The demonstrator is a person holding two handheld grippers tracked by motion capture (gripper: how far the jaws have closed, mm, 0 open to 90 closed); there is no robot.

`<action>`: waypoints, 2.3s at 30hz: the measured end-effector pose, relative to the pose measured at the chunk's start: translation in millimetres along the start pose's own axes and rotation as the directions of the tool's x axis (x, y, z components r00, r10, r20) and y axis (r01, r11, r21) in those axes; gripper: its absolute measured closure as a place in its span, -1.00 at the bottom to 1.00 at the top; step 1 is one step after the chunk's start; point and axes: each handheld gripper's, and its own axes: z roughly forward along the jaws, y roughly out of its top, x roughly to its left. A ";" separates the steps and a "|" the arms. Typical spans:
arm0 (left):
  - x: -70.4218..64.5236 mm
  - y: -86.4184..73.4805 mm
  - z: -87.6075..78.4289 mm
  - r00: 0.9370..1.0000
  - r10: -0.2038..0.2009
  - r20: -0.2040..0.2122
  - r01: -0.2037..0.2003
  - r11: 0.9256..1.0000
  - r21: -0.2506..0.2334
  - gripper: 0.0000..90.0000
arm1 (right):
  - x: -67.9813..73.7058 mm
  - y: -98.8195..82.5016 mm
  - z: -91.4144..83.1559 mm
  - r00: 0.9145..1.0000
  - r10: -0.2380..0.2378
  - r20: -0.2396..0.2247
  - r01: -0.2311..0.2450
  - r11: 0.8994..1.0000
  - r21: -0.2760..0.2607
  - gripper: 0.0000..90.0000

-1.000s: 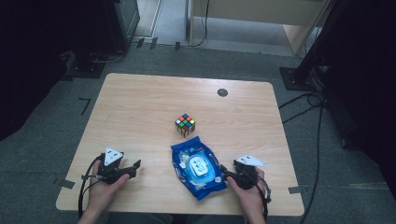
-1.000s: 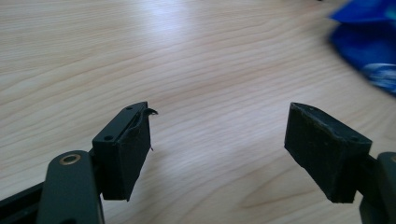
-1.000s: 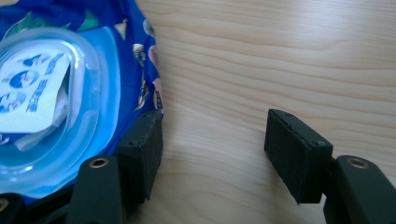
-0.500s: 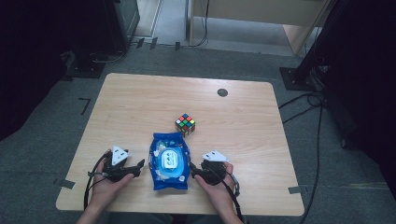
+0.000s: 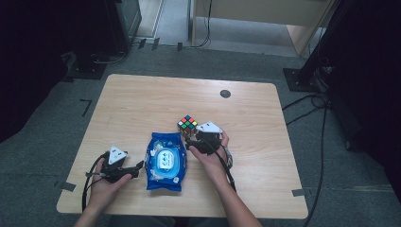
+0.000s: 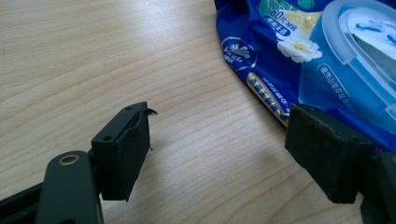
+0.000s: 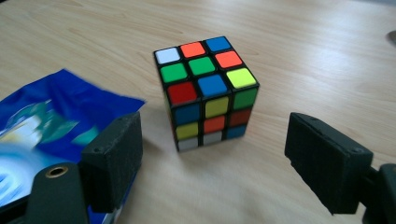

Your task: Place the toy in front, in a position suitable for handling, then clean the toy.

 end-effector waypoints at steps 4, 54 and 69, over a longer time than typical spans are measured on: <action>-2.9 -0.2 1.3 1.000 0.022 0.001 -0.022 1.000 0.006 -0.51 | -1.3 7.6 22.9 1.000 0.009 -0.019 -0.009 1.000 0.007 -0.56; -16.5 51.2 6.6 0.994 0.015 0.105 -0.010 0.999 -0.053 -0.32 | 39.7 -23.7 -78.6 0.980 0.008 -0.197 -0.021 0.998 -0.067 -0.03; -17.8 44.7 -3.9 0.981 0.036 0.191 -0.023 0.997 -0.067 0.01 | 95.7 -52.3 -42.6 0.966 -0.176 -0.190 0.185 0.982 0.032 0.03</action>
